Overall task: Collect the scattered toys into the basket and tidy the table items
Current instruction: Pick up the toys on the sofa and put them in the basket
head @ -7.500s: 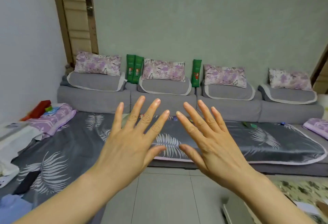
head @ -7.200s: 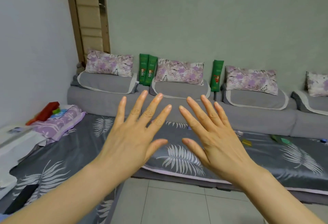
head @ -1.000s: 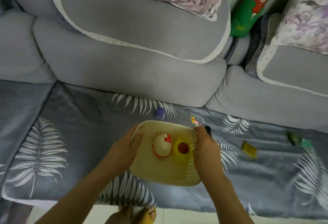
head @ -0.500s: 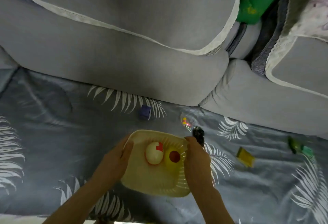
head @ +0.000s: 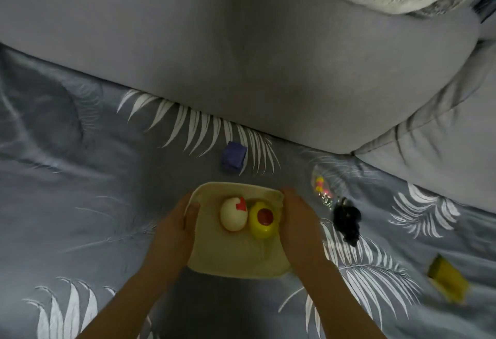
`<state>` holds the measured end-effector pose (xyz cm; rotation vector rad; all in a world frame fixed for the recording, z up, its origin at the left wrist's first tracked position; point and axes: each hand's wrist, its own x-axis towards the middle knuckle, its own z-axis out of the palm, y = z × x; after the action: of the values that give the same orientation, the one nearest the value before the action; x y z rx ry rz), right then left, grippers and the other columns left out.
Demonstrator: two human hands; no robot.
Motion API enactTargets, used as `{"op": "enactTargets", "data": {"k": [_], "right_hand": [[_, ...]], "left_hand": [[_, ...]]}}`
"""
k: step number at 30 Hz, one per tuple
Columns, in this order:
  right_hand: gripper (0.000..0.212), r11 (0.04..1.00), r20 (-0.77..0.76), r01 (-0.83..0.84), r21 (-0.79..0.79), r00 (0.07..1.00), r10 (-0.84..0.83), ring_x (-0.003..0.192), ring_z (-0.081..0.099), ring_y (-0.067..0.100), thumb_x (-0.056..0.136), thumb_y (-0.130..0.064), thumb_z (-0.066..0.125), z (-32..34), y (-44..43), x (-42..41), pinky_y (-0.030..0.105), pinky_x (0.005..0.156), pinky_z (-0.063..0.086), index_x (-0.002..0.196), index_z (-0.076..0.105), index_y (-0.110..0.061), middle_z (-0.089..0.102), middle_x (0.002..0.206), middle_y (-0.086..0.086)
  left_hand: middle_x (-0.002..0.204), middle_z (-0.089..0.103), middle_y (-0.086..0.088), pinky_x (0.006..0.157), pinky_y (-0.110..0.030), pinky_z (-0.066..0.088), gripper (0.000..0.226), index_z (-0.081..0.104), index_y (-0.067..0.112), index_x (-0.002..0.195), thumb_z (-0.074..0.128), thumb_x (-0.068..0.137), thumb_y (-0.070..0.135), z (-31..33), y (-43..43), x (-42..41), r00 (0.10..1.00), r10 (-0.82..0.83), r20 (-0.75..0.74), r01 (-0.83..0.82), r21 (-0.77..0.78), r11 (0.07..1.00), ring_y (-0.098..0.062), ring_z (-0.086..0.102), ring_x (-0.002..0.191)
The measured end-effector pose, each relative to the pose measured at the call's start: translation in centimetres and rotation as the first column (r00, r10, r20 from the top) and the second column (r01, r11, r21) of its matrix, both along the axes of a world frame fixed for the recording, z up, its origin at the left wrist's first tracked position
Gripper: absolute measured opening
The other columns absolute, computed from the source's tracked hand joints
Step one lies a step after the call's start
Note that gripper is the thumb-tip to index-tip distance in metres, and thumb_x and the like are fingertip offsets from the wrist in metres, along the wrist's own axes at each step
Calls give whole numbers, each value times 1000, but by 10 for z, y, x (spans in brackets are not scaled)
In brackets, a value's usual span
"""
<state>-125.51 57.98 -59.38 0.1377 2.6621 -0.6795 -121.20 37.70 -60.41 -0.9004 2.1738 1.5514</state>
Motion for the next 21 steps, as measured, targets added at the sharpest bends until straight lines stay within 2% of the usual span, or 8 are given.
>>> {"op": "enactTargets", "data": {"k": [3,6,9,12,15,18,19,21], "right_hand": [[26,995,-94,-96,7,991,97,92,61,22,100,-24,40,-14,-13,-24,37,83,50,122,54,-20,63,109,5],[35,967,-200,-255,-28,949,244,103,58,23,96,-24,50,-23,-42,-65,33,87,47,131,51,-19,57,124,7],[54,907,-89,-416,74,903,421,115,50,28,86,-23,64,-46,-72,-102,38,90,47,136,43,-21,46,135,8],[48,839,-6,-503,209,857,515,109,52,32,83,-20,68,-64,-90,-113,41,82,51,127,49,-18,50,125,10],[40,881,-133,-435,187,877,462,107,53,28,82,-19,68,-54,-87,-108,39,82,50,120,54,-17,53,120,8],[55,957,-326,-285,-60,911,251,108,50,15,79,-25,73,-15,-76,-84,26,84,46,127,47,-20,54,124,3],[60,956,-322,-259,-139,925,203,110,49,12,79,-28,73,-3,-73,-70,25,87,44,131,44,-19,53,127,2],[70,962,-100,-148,-230,987,128,122,47,15,81,-34,71,7,-72,-33,30,100,42,139,37,-17,47,138,4]], "left_hand": [[84,53,19,74,-28,44,33,45,36,113,30,91,55,-21,-7,-4,998,-54,-30,53,-31,998,0,52,77],[83,49,22,70,-23,38,20,42,38,112,32,95,42,-29,-13,-2,998,-65,21,66,-31,997,2,47,74],[93,54,13,80,-26,38,31,45,34,124,33,96,41,-29,-14,-3,993,-105,46,107,-35,994,-9,50,86],[101,55,7,85,-31,43,50,44,31,132,27,91,56,-30,-18,-4,987,-158,43,160,-57,985,-14,52,92],[99,54,8,84,-29,41,61,41,32,134,23,80,56,-28,-20,-5,977,-211,39,213,-62,975,-14,52,92],[97,54,8,83,-31,43,56,42,32,130,26,81,54,-30,-23,-7,976,-201,85,204,-24,979,-19,57,97],[100,56,5,86,-34,45,50,44,29,129,30,86,51,-30,-23,-8,975,-194,109,197,-16,980,-24,59,103],[116,58,-7,96,-40,42,44,43,20,134,38,94,38,-29,-22,-10,967,-204,151,212,-41,976,-31,55,115]]}}
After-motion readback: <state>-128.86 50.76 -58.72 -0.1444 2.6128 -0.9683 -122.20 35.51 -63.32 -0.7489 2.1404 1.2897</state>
